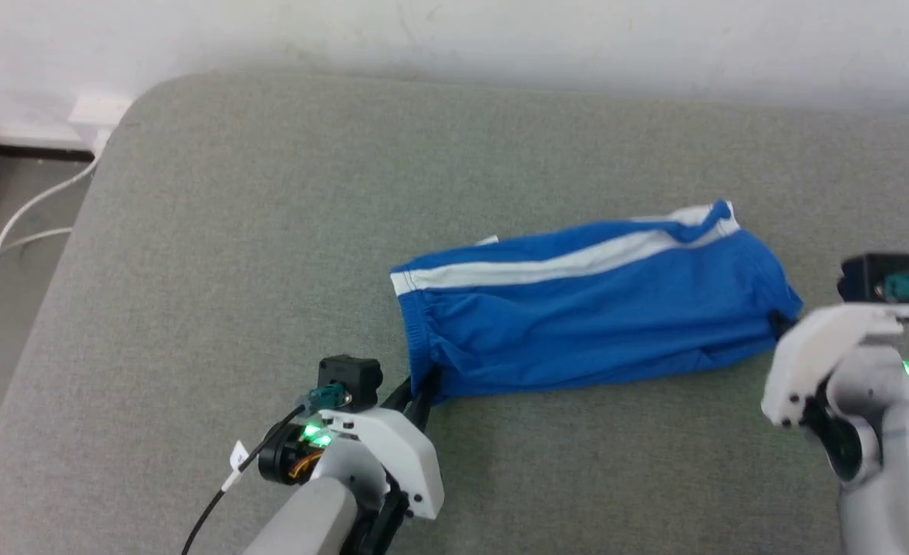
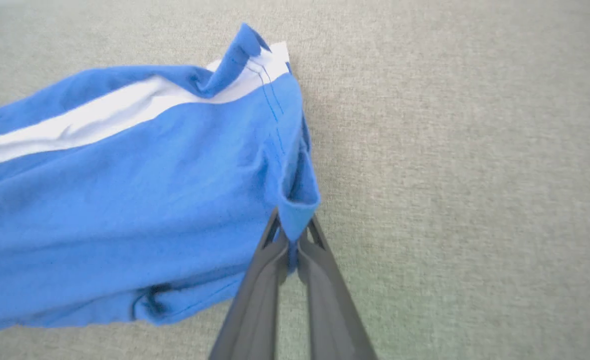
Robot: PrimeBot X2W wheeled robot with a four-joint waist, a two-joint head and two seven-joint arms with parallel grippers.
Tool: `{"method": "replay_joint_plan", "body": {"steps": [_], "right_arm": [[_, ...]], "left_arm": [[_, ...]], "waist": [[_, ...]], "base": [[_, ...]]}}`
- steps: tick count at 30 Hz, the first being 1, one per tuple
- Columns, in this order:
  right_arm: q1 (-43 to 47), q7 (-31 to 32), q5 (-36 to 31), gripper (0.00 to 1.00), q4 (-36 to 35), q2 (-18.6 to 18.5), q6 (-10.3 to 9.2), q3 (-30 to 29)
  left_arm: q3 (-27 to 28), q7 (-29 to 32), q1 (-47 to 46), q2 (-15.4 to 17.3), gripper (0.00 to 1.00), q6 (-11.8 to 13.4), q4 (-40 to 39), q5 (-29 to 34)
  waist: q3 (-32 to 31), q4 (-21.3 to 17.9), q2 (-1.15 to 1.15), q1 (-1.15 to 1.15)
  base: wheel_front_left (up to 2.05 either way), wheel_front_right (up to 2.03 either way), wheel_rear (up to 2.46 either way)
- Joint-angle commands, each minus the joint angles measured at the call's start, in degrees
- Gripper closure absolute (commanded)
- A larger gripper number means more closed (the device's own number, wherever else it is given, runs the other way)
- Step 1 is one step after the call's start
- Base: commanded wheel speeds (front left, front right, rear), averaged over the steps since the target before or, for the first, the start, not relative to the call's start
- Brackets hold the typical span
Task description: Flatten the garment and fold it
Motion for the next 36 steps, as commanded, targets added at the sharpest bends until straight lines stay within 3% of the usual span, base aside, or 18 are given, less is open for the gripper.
{"method": "replay_joint_plan", "body": {"steps": [1,8,11,16,17,18,19,20,21,28,36], "right_arm": [[4.7,0.9,1.8,1.0,-5.4,-0.2,-0.12,0.4],[19.1,4.5,7.4,1.0,-20.0,-0.2,-0.12,0.8],[23.5,3.8,9.6,1.0,-20.1,-0.2,-0.12,0.6],[26.5,0.0,11.7,1.0,-14.6,-0.2,-0.12,1.1],[26.5,-1.1,11.8,0.95,-13.3,-0.2,-0.12,1.2],[26.5,-1.9,11.8,0.67,-12.1,-0.2,-0.12,1.6],[26.4,-2.5,12.0,0.24,-11.0,-0.2,-0.12,2.0],[26.4,-2.5,12.0,0.24,-11.0,-0.2,-0.12,2.0],[26.4,-3.1,12.4,0.0,-10.1,-0.2,-0.12,2.2],[26.0,-10.1,13.3,0.0,-9.6,-0.2,-0.12,1.5],[23.5,-19.9,12.6,0.0,-11.8,-0.2,-0.12,-1.1]], "left_arm": [[-0.1,1.1,1.5,1.2,1.0,0.0,-1.9,-0.4],[-0.9,7.5,6.1,5.6,1.0,0.7,-9.6,-1.3],[-1.5,10.6,8.5,7.3,1.0,0.9,-11.9,-2.0],[-2.0,13.2,11.6,8.7,1.0,1.6,-13.2,-3.0],[-2.0,13.4,12.0,8.6,1.0,1.7,-13.2,-3.3],[-2.0,13.5,12.4,8.5,0.67,1.7,-13.2,-3.6],[-2.1,13.4,12.7,8.4,0.15,1.5,-13.1,-3.9],[-2.1,13.4,12.7,8.4,0.15,1.5,-13.1,-3.9],[-2.0,13.3,12.9,8.1,0.0,1.2,-13.1,-4.5],[-0.2,8.6,14.0,7.5,0.0,1.0,-13.8,-5.5],[4.2,-6.9,12.6,9.1,0.0,1.4,-16.4,-1.5]], "waist": [[-2.3,-1.2,0.0,0.0],[-3.4,-3.4,0.0,0.0],[-3.4,-4.0,0.0,0.0],[-3.5,-4.6,0.0,0.0],[-3.6,-4.7,0.0,0.0],[-3.7,-4.7,0.0,0.0],[-3.9,-4.7,0.0,0.0],[-3.9,-4.7,0.0,0.0],[-4.1,-4.7,0.0,0.0],[-5.9,-4.1,0.0,0.0],[-6.4,-3.5,0.0,0.0]], "base": [[0.0,0.0,0.0],[0.0,0.0,0.0],[0.0,0.0,0.0],[0.0,0.0,0.0],[0.0,0.0,0.0],[0.0,0.0,0.0],[0.0,0.0,0.0],[0.0,0.0,0.0],[0.0,0.0,0.0],[0.0,0.0,0.0],[0.0,0.0,0.0]]}}
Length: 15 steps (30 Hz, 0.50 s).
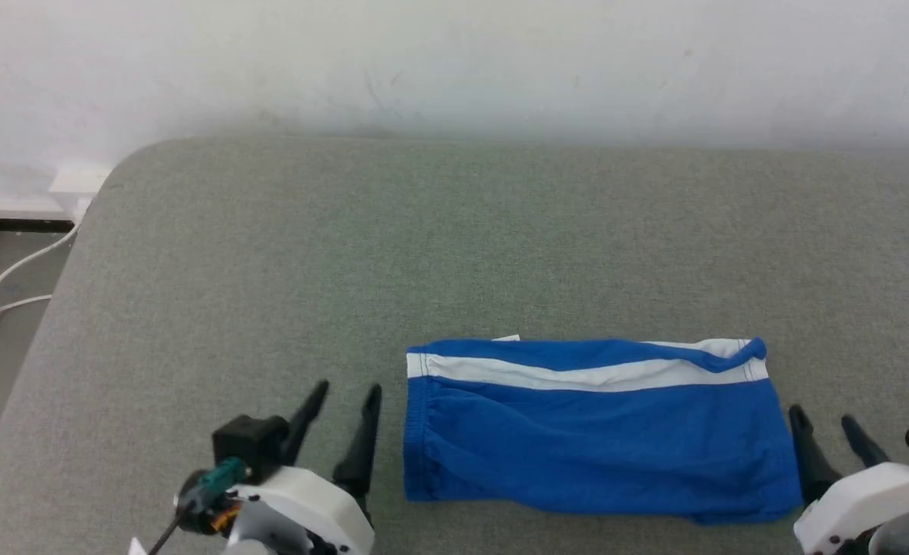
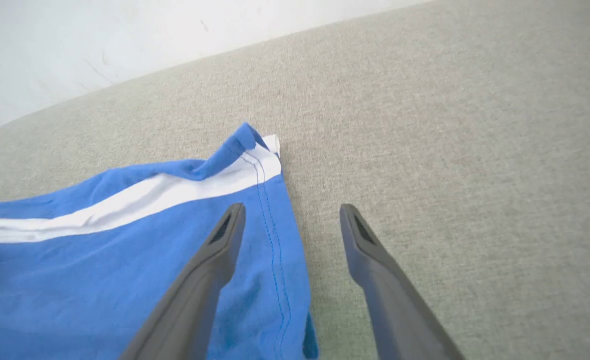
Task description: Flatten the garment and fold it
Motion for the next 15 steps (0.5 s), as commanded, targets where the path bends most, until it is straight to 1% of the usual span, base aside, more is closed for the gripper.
{"method": "replay_joint_plan", "body": {"steps": [1,4,7,11,15], "right_arm": [[-1.4,-1.3,-0.4,0.0,-0.1,0.0,-0.06,-0.4],[-3.0,-3.2,-1.5,0.0,0.6,0.0,-0.06,-0.2],[-4.8,-4.1,-2.7,0.0,1.8,0.0,-0.06,0.5],[-7.4,-3.8,-3.3,0.0,4.8,0.0,-0.06,1.2],[-10.1,-0.4,-3.2,0.0,9.6,0.0,-0.06,1.7]], "left_arm": [[0.9,-3.0,-1.2,0.4,0.0,0.5,-0.2,1.3],[2.6,-6.9,-2.9,0.8,0.0,1.0,0.5,3.9],[4.9,-8.0,-4.5,0.6,0.0,1.2,0.8,6.8],[10.0,-8.1,-5.5,-1.2,0.0,0.4,-2.4,11.9],[15.0,-8.2,-4.5,-3.8,0.0,-1.1,-3.5,15.4]], "waist": [[0.1,0.2,0.0,0.0],[0.2,0.5,0.0,0.0],[0.4,0.7,0.0,0.0],[0.9,0.7,0.0,0.0],[1.2,0.2,0.0,0.0]], "base": [[0.0,0.0,0.0],[0.0,0.0,0.0],[0.0,0.0,0.0],[0.0,0.0,0.0],[0.0,0.0,0.0]]}}
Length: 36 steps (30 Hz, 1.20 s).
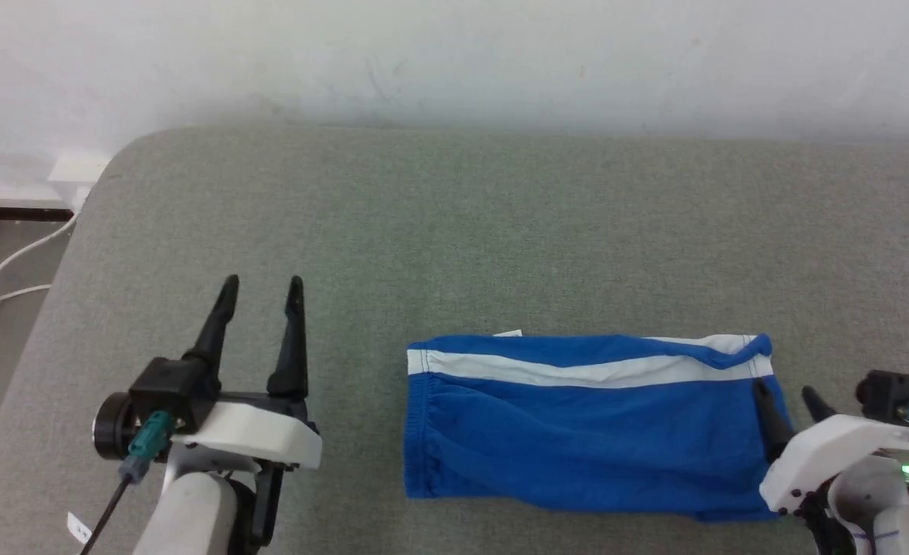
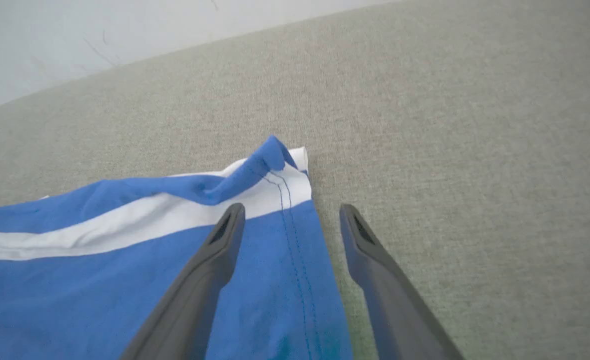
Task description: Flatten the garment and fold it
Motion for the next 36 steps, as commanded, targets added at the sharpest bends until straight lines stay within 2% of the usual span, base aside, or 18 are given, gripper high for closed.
{"method": "replay_joint_plan", "body": {"steps": [1,6,11,12,13,15,16,21,31,36], "right_arm": [[-1.8,1.6,0.1,0.0,1.9,-0.1,-0.06,0.3],[-5.8,6.7,-0.8,0.0,8.1,-0.1,-0.06,0.1],[-7.1,14.8,0.0,0.0,13.7,-0.1,-0.06,1.5],[-7.0,16.2,0.1,0.15,14.0,-0.1,-0.06,2.2],[-6.8,17.3,0.4,0.53,13.9,-0.1,-0.06,2.9],[-6.3,18.2,1.4,0.79,13.0,-0.1,-0.06,4.1],[-6.0,18.3,1.7,1.0,12.4,-0.1,-0.06,4.5],[-5.1,17.1,0.2,1.0,8.9,-0.1,-0.06,1.6],[-1.9,18.2,-10.8,1.0,-2.6,-0.1,-0.06,-13.1],[-0.1,21.2,-12.6,1.0,-9.9,-0.1,-0.06,-13.9]], "left_arm": [[1.6,-0.3,0.4,-0.9,0.0,-0.7,-0.3,1.5],[5.6,-0.3,1.6,-3.3,0.0,-2.9,-0.1,4.5],[8.2,-0.3,2.6,-5.2,0.0,-4.8,0.9,6.5],[8.6,-0.3,2.7,-5.5,0.0,-5.2,1.1,6.7],[8.9,-0.3,2.8,-5.8,0.0,-5.5,1.2,7.0],[9.5,-0.3,3.1,-6.3,0.0,-6.2,1.7,7.5],[9.8,-0.3,3.2,-6.6,0.0,-6.5,1.9,7.7],[10.9,-0.3,3.5,-7.4,0.0,-7.5,2.4,8.7],[11.8,-0.3,3.3,-8.5,0.0,-9.2,4.0,9.5],[12.1,-0.3,3.5,-8.9,0.0,-9.7,4.3,9.9]], "waist": [[0.3,-0.4,0.0,0.0],[0.7,-0.9,0.0,0.0],[0.5,-0.7,0.0,0.0],[0.4,-0.7,0.0,0.0],[0.4,-0.6,0.0,0.0],[0.3,-0.5,0.0,0.0],[0.2,-0.5,0.0,0.0],[0.0,-0.5,0.0,0.0],[-0.1,-0.5,0.0,0.0],[-0.2,-0.5,0.0,0.0]], "base": [[0.0,0.0,0.0],[0.0,0.0,0.0],[0.0,0.0,0.0],[0.0,0.0,0.0],[0.0,0.0,0.0],[0.0,0.0,0.0],[0.0,0.0,0.0],[0.0,0.0,0.0],[0.0,0.0,0.0],[0.0,0.0,0.0]]}}
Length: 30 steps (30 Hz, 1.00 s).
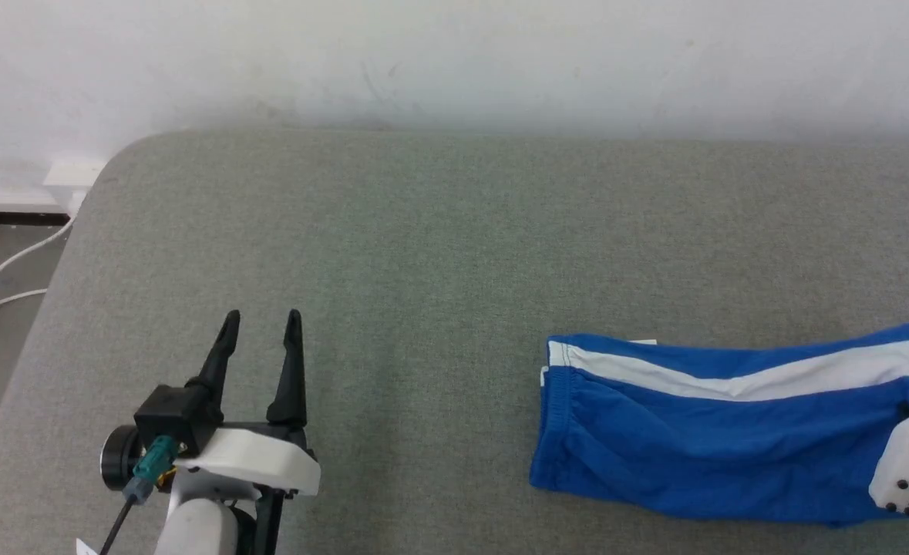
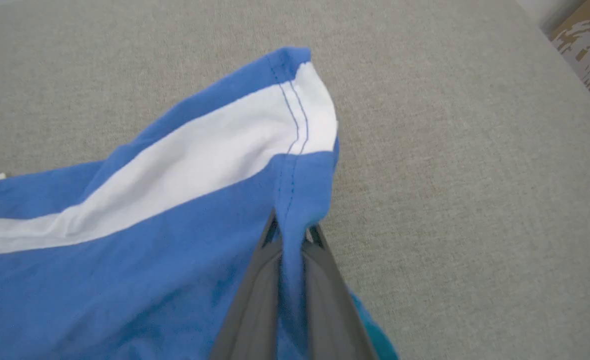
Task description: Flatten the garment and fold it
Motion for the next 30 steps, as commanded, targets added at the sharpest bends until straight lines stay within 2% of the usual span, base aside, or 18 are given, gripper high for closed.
{"method": "replay_joint_plan", "body": {"steps": [1,5,10,12,14,17,21,26,28,29,30], "right_arm": [[1.4,1.7,0.4,1.0,-3.4,-0.1,-0.12,1.2],[3.9,6.7,3.3,1.0,-11.6,-0.1,-0.12,6.7],[5.9,13.3,5.7,1.0,-21.3,-0.1,-0.12,17.4],[5.9,14.1,5.8,1.0,-22.6,-0.1,-0.12,19.6],[5.3,15.5,5.4,1.0,-24.0,-0.1,-0.12,24.2],[3.4,16.8,4.6,1.0,-23.0,-0.1,-0.12,30.9],[-0.2,17.3,3.8,1.0,-17.9,-0.1,-0.12,38.0],[-4.3,16.3,4.7,1.0,-10.4,-0.1,-0.12,42.3],[-5.4,15.5,6.0,0.54,-7.9,-0.1,-0.12,43.0],[-5.9,15.0,6.5,0.17,-7.1,-0.1,-0.12,43.3],[-6.2,14.4,7.6,0.0,-6.5,-0.1,-0.12,43.5]], "left_arm": [[0.3,-0.3,0.6,-0.3,0.0,-0.6,0.3,0.6],[0.3,-0.3,0.7,-0.5,0.0,-1.0,0.6,0.6],[0.2,-0.3,0.6,-0.7,0.0,-1.3,1.0,0.8],[0.2,-0.3,0.5,-0.7,0.0,-1.3,1.0,0.9],[0.1,-0.3,0.3,-0.8,0.0,-1.4,1.0,0.9],[0.0,-0.3,0.0,-0.8,0.0,-1.5,1.0,1.0],[-0.2,-0.3,-0.6,-0.9,0.0,-1.6,1.0,1.0],[-0.5,-0.3,-1.5,-1.0,0.0,-1.7,1.1,0.9],[-0.6,-0.3,-1.7,-1.0,0.0,-1.7,1.1,0.8],[-0.6,-0.3,-1.8,-1.0,0.0,-1.6,1.2,0.8],[-0.6,-0.3,-1.8,-1.0,0.0,-1.6,1.2,0.8]], "waist": [[-0.1,0.0,0.0,0.0],[-0.4,0.1,0.0,0.0],[-0.5,0.5,0.0,0.0],[-0.4,0.7,0.0,0.0],[-0.2,1.0,0.0,0.0],[0.4,1.4,0.0,0.0],[1.6,2.1,0.0,0.0],[2.9,2.8,0.0,0.0],[3.2,3.1,0.0,0.0],[3.3,3.1,0.0,0.0],[3.3,3.2,0.0,0.0]], "base": [[0.0,0.0,0.0],[0.0,0.0,0.0],[0.0,0.0,0.0],[0.0,0.0,0.0],[0.0,0.0,0.0],[0.0,0.0,0.0],[0.0,0.0,0.0],[0.0,0.0,0.0],[0.0,0.0,0.0],[0.0,0.0,0.0],[0.0,0.0,0.0]]}}
